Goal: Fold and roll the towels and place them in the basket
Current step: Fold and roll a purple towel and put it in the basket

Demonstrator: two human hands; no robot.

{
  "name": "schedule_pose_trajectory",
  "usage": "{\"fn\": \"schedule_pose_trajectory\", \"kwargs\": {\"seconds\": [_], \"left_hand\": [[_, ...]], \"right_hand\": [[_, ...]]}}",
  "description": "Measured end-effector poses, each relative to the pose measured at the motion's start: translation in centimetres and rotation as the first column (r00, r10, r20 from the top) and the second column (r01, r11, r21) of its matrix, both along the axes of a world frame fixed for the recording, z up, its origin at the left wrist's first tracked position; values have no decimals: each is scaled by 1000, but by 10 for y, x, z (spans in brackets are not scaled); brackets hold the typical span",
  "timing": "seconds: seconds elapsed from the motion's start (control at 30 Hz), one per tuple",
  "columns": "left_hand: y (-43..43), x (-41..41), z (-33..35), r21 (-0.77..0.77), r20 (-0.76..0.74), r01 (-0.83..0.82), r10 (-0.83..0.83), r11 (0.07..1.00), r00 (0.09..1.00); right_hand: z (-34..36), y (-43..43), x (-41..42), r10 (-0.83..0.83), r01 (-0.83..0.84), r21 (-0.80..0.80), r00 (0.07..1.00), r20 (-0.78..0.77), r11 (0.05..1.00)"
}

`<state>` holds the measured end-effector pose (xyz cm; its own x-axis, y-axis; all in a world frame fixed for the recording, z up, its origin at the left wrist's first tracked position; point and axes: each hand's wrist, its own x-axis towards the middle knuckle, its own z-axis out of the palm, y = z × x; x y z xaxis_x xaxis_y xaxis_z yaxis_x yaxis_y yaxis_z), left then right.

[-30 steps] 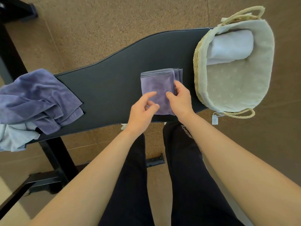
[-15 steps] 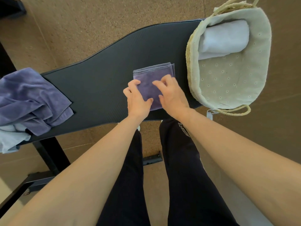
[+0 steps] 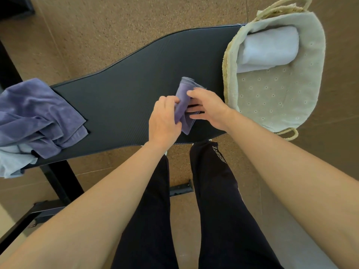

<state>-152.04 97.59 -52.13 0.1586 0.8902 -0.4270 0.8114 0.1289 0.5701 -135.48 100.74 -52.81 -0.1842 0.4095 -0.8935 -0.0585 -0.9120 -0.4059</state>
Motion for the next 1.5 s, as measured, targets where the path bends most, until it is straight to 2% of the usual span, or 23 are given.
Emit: {"fn": "schedule_pose_trajectory", "kwargs": {"seconds": [0.1, 0.2, 0.27, 0.33, 0.4, 0.47, 0.53, 0.63, 0.73, 0.87, 0.97, 1.03, 1.13, 1.23, 1.3, 1.4, 1.5], "left_hand": [[-13, 0, -6, 51, -24, 183, -182, 982, 983], [-24, 0, -13, 7, 3, 190, -190, 982, 982], [-29, 0, -18, 6, 21, 129, -129, 992, 991], [-29, 1, -21, -7, 55, 15, -14, 1000, 998], [-25, 4, -20, -128, 82, -117, 128, 985, 988], [-21, 8, -19, -305, 36, -206, 227, 930, 973], [-17, 9, -19, -435, -9, -200, 217, 878, 976], [-13, 5, -17, -533, 21, -91, 121, 841, 992], [-9, -4, 2, -551, 49, -100, 152, 828, 987], [11, -13, 46, -578, 161, -65, 192, 814, 968], [30, -1, 76, -593, 271, 29, 165, 804, 948], [43, 20, 88, -582, 330, 82, 143, 809, 933], [58, 62, 93, -517, 363, 117, 93, 848, 927], [67, 106, 86, -416, 338, 158, -9, 896, 941], [68, 134, 77, -325, 268, 216, -129, 921, 955], [65, 167, 62, -86, 81, 358, -352, 930, 933], [66, 183, 45, 106, -198, 539, -513, 836, 835]], "right_hand": [[-3, -4, 2, 31, -64, 119, 965, 260, 991], [-13, -11, 3, 97, -271, 243, 828, 553, 931], [-19, -17, 7, 168, -477, 237, 661, 731, 847], [-22, -22, 7, 231, -662, 181, 484, 844, 727], [-25, -23, 6, 313, -776, 94, 358, 880, 623], [-27, -20, 5, 391, -810, 14, 299, 870, 587], [-27, -16, 5, 424, -785, -12, 322, 847, 619], [-21, -14, 6, 471, -773, 15, 401, 786, 634], [-2, -16, 12, 449, -710, 149, 579, 681, 689], [46, -19, 35, 372, -618, 351, 740, 560, 703], [80, -22, 62, 305, -416, 360, 894, 327, 835], [90, -23, 86, 149, -219, 314, 961, 231, 924], [88, -28, 126, -143, 87, 243, 965, 220, 966], [75, -33, 162, -344, 305, 172, 892, 294, 937], [63, -32, 179, -399, 364, 164, 847, 352, 917], [44, -23, 193, -423, 401, 145, 803, 419, 905], [24, -10, 196, -303, 285, 119, 784, 542, 951]]}}
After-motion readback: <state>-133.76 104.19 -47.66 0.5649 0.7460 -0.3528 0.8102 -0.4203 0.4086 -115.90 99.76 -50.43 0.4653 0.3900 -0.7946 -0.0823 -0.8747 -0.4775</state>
